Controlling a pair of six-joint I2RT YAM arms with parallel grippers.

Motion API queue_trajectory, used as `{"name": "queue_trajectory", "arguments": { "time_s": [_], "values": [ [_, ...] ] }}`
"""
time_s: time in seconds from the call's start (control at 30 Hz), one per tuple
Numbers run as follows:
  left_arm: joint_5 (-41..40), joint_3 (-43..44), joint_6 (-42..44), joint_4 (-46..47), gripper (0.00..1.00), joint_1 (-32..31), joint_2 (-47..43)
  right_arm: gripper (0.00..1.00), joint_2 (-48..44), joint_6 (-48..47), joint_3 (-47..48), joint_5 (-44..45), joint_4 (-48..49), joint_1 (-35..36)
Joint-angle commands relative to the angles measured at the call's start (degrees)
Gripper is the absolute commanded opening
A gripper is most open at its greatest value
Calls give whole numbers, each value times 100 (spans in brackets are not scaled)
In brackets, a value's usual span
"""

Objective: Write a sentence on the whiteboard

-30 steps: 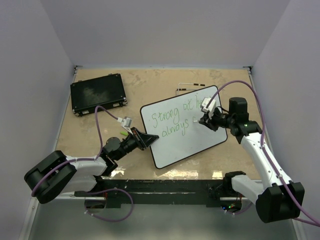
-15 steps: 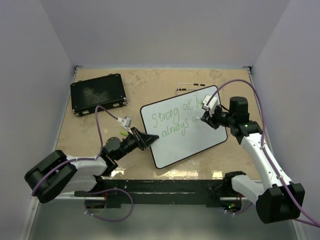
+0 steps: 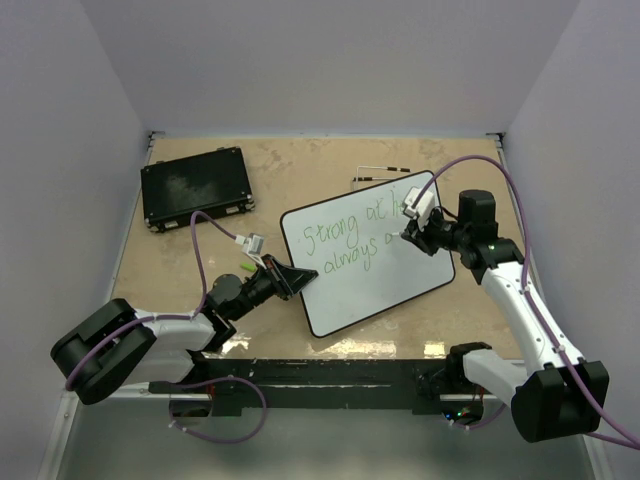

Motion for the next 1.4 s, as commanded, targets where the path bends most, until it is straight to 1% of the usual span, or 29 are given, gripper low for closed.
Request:
{"name": "queue_trajectory", "arguments": {
  "time_s": [0.0, 0.33, 0.5, 0.67, 0.8, 0.9, 1.0, 1.13, 1.23, 1.37],
  "values": [
    [273, 58, 428, 677, 0, -20, -49, 0, 9, -382, 203, -85, -475, 21],
    [282, 75, 428, 730, 0, -20, 29, 0, -123, -910, 53, -217, -1213, 21],
    [291, 75, 428, 756, 0, -29, 47, 0, -114, -1060, 114, -384, -1380, 91],
    [282, 75, 428, 774, 0, -29, 74, 0, 61, -832, 272, -375, -1161, 407],
    [291, 75, 428, 774, 0, -29, 65, 0, 35, -445, 343, -112, -592, 443],
    [308, 67, 428, 765, 0, -29, 47, 0, -114, -225, 431, -6, -449, 443],
    [299, 49, 446, 721, 0, -20, -14, 0, -333, -216, 510, 38, -519, 355],
    [282, 32, 463, 695, 0, -29, -23, 0, -466, -234, 475, -15, -554, -83],
    [291, 32, 463, 712, 0, -20, -14, 0, -370, -225, 422, 38, -528, -251],
    [308, 31, 463, 730, 0, -29, -14, 0, -220, -251, 343, 21, -484, -269]
  ]
}}
